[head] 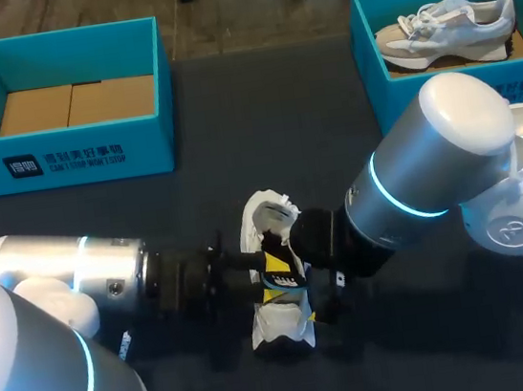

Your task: Take the shoe out of the shoebox, open the shoe tongue, remove and reinsert the insole, then place the shoe into the shoebox

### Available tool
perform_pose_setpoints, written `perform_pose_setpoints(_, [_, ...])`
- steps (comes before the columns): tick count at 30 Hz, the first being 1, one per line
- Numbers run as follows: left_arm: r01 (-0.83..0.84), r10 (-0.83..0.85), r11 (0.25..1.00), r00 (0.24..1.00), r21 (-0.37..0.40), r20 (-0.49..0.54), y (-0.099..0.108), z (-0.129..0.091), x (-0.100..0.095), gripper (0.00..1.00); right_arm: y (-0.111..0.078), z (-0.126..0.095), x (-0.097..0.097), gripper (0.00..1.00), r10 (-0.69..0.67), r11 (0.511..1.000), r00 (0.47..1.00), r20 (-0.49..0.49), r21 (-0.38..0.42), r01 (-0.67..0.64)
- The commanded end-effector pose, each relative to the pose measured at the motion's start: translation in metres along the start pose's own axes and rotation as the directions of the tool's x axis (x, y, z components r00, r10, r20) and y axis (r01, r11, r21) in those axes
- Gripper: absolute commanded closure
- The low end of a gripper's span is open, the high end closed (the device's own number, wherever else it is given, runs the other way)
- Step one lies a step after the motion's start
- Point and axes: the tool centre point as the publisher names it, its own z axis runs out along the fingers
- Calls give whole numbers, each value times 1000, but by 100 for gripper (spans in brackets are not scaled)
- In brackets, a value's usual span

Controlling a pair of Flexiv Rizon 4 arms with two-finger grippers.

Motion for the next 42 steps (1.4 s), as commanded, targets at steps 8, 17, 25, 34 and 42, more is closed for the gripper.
perform_pose_setpoints(8, [-20, 19, 999, 999, -26, -27, 7, 12, 2, 100, 0, 2, 1, 0, 0, 1000, 1000, 1, -2, 0])
perform_pose_setpoints(17, [-26, 24, 997, 999, -76, -29, 36, 7, 11, 100, 0, 2, 1, 0, 0, 1000, 1000, 1, -2, 0])
perform_pose_setpoints(25, [-9, 9, 998, 1000, -62, -11, 30, 1, 9, 86, 0, 2, 1, 0, 0, 1000, 1000, 1, -2, 0])
perform_pose_setpoints(34, [-22, 22, 1000, 1000, -13, 11, 6, -3, -2, 62, 0, 2, 1, 0, 0, 1000, 1000, 1, -2, 0])
perform_pose_setpoints(42, [-49, 49, 999, 999, -16, -21, -2, 3, -5, 100, 0, 2, 1, 0, 0, 1000, 1000, 1, -2, 0])
